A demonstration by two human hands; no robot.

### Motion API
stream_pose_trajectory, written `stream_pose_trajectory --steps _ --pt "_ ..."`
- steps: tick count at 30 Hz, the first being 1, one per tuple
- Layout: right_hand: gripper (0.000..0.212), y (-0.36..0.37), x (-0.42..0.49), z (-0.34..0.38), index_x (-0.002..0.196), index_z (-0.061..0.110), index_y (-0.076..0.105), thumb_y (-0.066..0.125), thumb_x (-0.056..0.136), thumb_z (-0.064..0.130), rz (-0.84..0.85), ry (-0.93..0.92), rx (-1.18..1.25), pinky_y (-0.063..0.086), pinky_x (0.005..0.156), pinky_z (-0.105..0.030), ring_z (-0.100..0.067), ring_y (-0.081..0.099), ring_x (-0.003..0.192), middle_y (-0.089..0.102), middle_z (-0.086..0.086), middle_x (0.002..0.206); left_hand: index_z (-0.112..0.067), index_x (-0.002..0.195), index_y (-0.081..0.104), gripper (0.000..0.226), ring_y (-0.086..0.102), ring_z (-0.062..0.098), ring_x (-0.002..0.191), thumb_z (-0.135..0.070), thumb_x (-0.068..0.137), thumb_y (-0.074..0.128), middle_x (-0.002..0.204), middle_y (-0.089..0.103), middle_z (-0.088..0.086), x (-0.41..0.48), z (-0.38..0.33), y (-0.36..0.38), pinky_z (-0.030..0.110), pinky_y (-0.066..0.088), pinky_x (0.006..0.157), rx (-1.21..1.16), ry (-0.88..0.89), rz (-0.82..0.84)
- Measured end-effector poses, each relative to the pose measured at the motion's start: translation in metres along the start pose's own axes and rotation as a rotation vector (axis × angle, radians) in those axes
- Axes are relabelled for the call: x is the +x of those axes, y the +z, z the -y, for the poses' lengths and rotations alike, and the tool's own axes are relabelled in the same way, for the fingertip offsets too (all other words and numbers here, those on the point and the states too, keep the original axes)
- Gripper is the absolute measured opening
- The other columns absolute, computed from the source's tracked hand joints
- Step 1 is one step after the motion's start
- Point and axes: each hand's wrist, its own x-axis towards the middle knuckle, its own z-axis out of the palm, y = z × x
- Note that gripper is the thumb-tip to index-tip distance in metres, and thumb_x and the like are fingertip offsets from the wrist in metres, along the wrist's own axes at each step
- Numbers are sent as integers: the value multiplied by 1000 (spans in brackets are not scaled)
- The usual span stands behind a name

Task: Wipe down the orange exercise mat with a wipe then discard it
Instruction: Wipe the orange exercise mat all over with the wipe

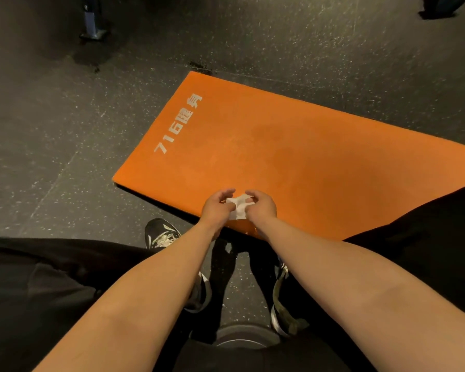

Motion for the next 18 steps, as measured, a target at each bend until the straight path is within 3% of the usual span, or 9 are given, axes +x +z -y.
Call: stream_pose_trajectory --steps 4,8,11,15,18 --pt "53 0 2 -7 130 16 65 48 89 -13 -12 -32 -5 43 76 -29 -23 58 101 61 -5 115 -15 125 62 35 63 20 101 -3 93 64 125 63 5 8 7 2 26 49 76 110 -12 -24" --pt "49 2 3 -12 131 15 64 55 89 -9 41 -71 3 45 76 -23 -22 57 110 57 -5 128 -13 121 64 29 58 12 87 -1 94 61 118 64 3 14 12 2 7 44 59 233 54 -35" --pt "42 0 6 -13 133 15 63 63 93 3 20 -69 -19 42 91 -25 -24 52 125 46 -9 143 -11 121 63 28 58 12 90 0 95 62 117 63 5 16 13 0 3 43 57 219 58 -2" --pt "51 -3 9 -15 147 14 50 63 98 9 52 -112 -61 40 108 -32 -24 46 135 44 -6 151 -8 123 62 27 56 1 82 -1 97 59 110 61 2 17 13 -2 4 44 57 194 50 17" --pt "39 0 14 -17 136 12 61 62 98 8 80 -119 -49 44 92 -27 -20 55 116 59 -7 133 -11 120 62 27 58 3 84 -2 96 60 108 64 4 20 16 -3 5 45 59 182 61 -2"
